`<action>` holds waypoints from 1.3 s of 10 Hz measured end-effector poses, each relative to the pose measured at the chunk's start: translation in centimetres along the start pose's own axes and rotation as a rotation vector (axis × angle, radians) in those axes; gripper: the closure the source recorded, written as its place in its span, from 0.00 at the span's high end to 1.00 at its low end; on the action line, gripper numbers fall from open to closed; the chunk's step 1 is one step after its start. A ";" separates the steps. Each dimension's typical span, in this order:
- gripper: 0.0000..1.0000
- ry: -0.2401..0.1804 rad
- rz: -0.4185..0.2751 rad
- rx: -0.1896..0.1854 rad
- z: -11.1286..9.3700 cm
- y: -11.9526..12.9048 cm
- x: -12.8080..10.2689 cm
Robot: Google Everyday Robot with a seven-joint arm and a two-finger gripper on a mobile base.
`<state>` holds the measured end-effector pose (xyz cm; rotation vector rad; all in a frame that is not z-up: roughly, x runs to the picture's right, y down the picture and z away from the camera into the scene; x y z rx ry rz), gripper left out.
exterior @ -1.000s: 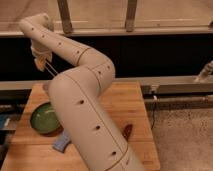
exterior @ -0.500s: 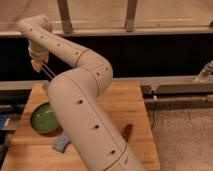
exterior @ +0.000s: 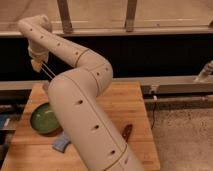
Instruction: Place the eraser in the ceramic cup
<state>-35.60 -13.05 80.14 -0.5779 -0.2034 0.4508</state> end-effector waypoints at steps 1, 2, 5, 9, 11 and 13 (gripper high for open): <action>0.00 0.002 -0.006 -0.003 0.0 0.0 0.0; 0.00 0.003 -0.018 -0.010 0.4 0.1 -0.2; 0.00 -0.002 -0.027 -0.029 1.2 0.1 -0.4; 0.00 -0.018 -0.022 -0.058 2.4 0.4 -0.1; 0.00 -0.029 -0.018 -0.083 3.3 1.0 0.0; 0.00 -0.038 -0.009 -0.104 4.1 1.0 0.5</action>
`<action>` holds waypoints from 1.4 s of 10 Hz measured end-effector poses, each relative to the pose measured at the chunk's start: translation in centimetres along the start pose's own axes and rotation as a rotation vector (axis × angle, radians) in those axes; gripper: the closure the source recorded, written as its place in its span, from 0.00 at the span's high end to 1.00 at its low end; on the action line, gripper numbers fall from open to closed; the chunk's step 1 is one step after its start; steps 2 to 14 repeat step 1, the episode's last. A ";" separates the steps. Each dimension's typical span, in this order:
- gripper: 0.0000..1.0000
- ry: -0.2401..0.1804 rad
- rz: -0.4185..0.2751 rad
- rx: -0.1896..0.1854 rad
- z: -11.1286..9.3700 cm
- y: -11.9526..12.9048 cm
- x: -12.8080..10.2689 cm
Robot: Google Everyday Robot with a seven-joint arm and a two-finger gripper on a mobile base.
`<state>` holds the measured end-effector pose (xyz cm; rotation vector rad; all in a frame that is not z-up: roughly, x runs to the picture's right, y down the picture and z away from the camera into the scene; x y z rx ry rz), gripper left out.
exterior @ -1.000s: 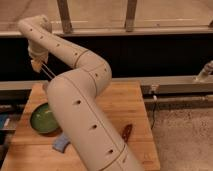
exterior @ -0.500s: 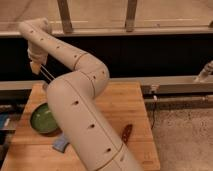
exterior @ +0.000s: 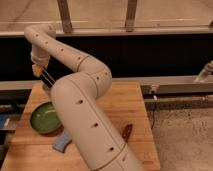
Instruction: Place the eraser in the ceramic cup
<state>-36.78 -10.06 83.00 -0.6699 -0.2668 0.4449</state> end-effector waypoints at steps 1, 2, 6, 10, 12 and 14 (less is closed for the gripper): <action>0.00 -0.003 0.002 -0.012 0.6 0.1 0.2; 0.00 -0.003 0.002 -0.012 0.6 0.1 0.2; 0.00 -0.003 0.002 -0.012 0.6 0.1 0.2; 0.00 -0.003 0.002 -0.012 0.6 0.1 0.2; 0.00 -0.003 0.002 -0.012 0.6 0.1 0.2; 0.00 -0.003 0.002 -0.012 0.6 0.1 0.2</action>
